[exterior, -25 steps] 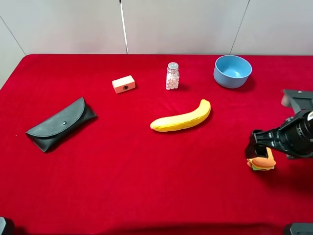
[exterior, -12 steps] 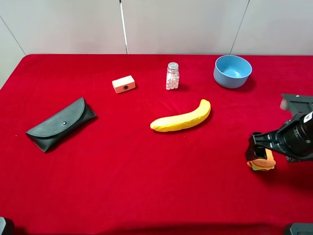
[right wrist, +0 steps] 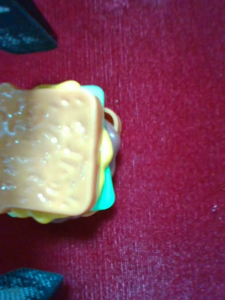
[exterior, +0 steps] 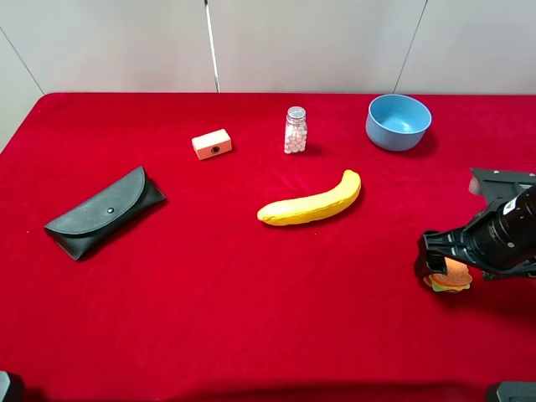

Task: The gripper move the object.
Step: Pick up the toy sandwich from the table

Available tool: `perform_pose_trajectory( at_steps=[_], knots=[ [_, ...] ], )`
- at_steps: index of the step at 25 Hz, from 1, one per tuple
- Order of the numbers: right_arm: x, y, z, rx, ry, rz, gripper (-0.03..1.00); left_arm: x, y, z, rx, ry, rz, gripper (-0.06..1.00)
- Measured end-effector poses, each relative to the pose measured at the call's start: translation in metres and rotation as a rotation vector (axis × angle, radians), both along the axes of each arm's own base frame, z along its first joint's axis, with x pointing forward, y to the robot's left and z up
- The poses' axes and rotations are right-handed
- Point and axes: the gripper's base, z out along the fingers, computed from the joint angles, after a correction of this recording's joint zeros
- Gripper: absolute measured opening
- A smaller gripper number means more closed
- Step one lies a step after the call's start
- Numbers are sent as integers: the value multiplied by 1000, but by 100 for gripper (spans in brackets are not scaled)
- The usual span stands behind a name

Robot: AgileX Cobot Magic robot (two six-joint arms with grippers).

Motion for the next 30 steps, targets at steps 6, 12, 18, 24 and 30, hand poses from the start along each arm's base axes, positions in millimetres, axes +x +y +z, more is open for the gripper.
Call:
perform_pose_trajectory(
  at_steps=[6, 12, 18, 24, 30],
  knots=[
    [0, 0, -7, -5, 27, -1, 69, 0, 0, 0, 0, 0, 0, 99],
    [0, 0, -8, -6, 27, -1, 69, 0, 0, 0, 0, 0, 0, 99],
    [0, 0, -8, -6, 27, -1, 57, 0, 0, 0, 0, 0, 0, 99],
    [0, 0, -8, -6, 27, -1, 47, 0, 0, 0, 0, 0, 0, 99],
    [0, 0, -8, -6, 31, -1, 47, 0, 0, 0, 0, 0, 0, 99]
  ],
)
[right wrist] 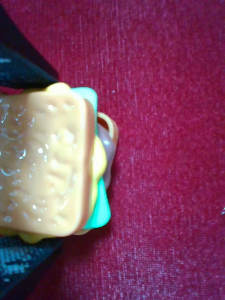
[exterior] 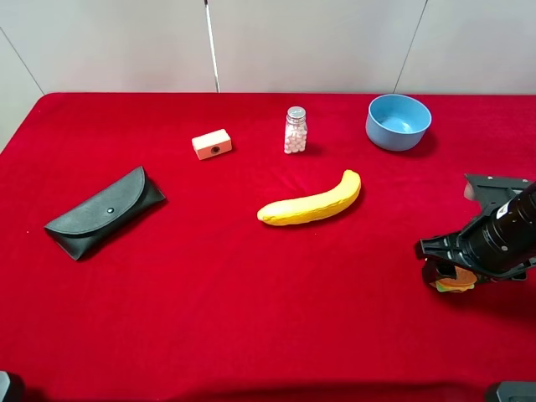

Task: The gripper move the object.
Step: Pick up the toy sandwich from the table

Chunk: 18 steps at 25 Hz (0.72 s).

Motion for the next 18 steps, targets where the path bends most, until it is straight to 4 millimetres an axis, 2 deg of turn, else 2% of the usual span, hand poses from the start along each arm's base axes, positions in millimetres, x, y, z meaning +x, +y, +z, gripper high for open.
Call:
perform_pose_trajectory(
  at_steps=[18],
  knots=[
    [-2, 0, 0, 5, 19, -8, 47, 0, 0, 0, 0, 0, 0, 99]
  ],
)
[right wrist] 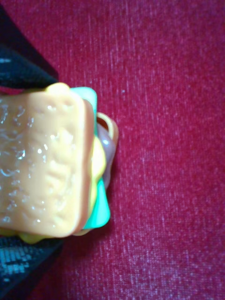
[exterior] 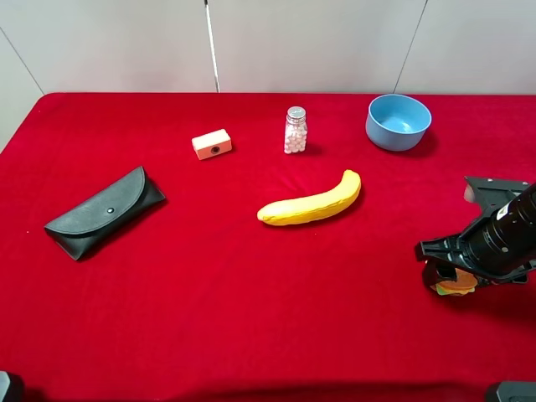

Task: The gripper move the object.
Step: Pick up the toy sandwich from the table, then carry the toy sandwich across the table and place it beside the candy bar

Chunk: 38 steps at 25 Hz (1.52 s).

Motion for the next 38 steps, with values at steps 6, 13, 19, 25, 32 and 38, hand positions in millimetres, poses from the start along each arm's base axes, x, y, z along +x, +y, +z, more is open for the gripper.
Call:
perform_pose_trajectory(
  at_steps=[6, 13, 19, 25, 32, 38],
  knots=[
    [9, 2, 6, 9, 9, 7, 47, 0, 0, 0, 0, 0, 0, 99],
    [23, 10, 18, 20, 37, 48, 47, 0, 0, 0, 0, 0, 0, 99],
    [34, 32, 32, 32, 27, 137, 47, 0, 0, 0, 0, 0, 0, 99],
    [50, 62, 57, 52, 23, 244, 47, 0, 0, 0, 0, 0, 0, 99],
    [65, 92, 92, 77, -5, 335, 47, 0, 0, 0, 0, 0, 0, 99],
    [72, 116, 117, 97, -61, 412, 47, 0, 0, 0, 0, 0, 0, 99]
  ],
)
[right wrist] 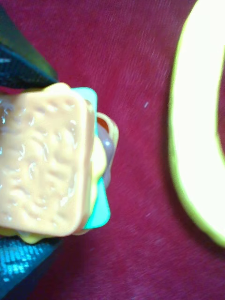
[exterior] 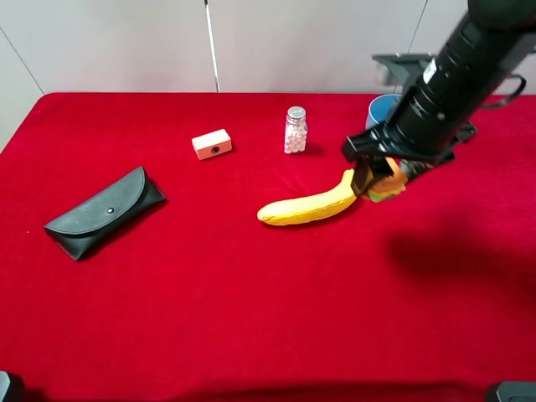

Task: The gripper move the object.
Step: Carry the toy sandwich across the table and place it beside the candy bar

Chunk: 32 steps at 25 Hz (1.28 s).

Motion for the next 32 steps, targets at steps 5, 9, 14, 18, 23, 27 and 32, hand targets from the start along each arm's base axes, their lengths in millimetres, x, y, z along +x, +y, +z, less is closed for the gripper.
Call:
perform_pose_trajectory(
  at_steps=[5, 9, 14, 18, 23, 27, 32],
  knots=[
    [6, 20, 23, 24, -81, 63, 47, 0, 0, 0, 0, 0, 0, 99],
    [14, 39, 36, 39, -130, 115, 47, 0, 0, 0, 0, 0, 0, 99],
    [31, 73, 31, 33, -133, 205, 47, 0, 0, 0, 0, 0, 0, 99],
    [47, 103, 27, 26, -132, 273, 47, 0, 0, 0, 0, 0, 0, 99],
    [65, 134, 24, 8, -114, 343, 47, 0, 0, 0, -4, 0, 3, 99],
    [77, 154, 17, 0, -109, 382, 47, 0, 0, 0, 0, 0, 0, 99],
    [88, 171, -6, -17, -103, 427, 47, 0, 0, 0, 0, 0, 0, 99]
  ],
)
